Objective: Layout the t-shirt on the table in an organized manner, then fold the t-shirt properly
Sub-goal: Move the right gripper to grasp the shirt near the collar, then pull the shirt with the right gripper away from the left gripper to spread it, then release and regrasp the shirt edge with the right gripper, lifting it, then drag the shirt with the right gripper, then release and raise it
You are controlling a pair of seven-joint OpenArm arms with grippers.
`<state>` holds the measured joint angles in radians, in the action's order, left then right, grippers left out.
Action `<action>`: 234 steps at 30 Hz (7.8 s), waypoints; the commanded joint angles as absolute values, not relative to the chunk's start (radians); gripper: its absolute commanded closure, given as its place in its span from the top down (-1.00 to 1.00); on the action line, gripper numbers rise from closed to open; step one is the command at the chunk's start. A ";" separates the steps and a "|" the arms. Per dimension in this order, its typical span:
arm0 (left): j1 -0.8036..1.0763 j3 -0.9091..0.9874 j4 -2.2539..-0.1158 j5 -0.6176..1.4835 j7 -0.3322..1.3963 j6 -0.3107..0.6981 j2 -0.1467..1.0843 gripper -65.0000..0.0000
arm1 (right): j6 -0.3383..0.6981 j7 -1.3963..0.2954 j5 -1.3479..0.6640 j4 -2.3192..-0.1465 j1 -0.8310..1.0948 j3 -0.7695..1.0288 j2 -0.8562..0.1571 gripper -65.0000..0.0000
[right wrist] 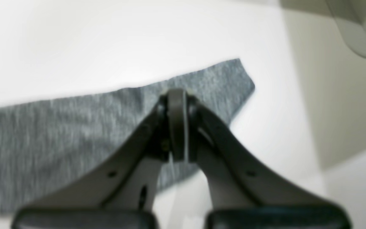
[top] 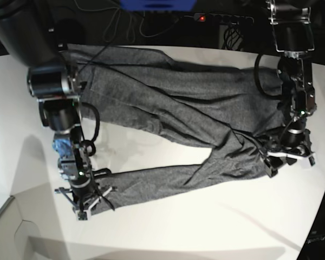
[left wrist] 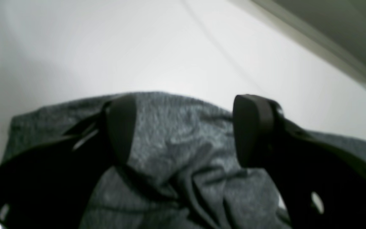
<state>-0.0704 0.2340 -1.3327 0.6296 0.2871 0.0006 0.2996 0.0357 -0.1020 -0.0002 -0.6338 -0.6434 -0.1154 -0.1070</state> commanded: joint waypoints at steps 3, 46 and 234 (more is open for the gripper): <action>-0.048 0.239 -1.353 0.633 0.266 0.004 0.320 0.43 | 0.038 -0.232 -0.005 -0.901 -0.562 -0.111 -0.148 -1.00; -0.229 0.246 -0.898 0.624 0.259 0.005 0.366 0.43 | 0.466 -0.707 -0.005 -1.879 0.386 -0.035 -0.127 -0.10; -0.441 0.053 -0.742 0.455 0.262 0.005 0.314 -0.92 | 0.489 -0.662 -0.004 -1.736 0.329 -0.162 0.151 -1.00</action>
<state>-0.4137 0.0502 -0.7322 0.4564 0.2634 0.0082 0.2981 0.4828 -0.6777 0.0132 -1.7267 0.3298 -0.1581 0.1463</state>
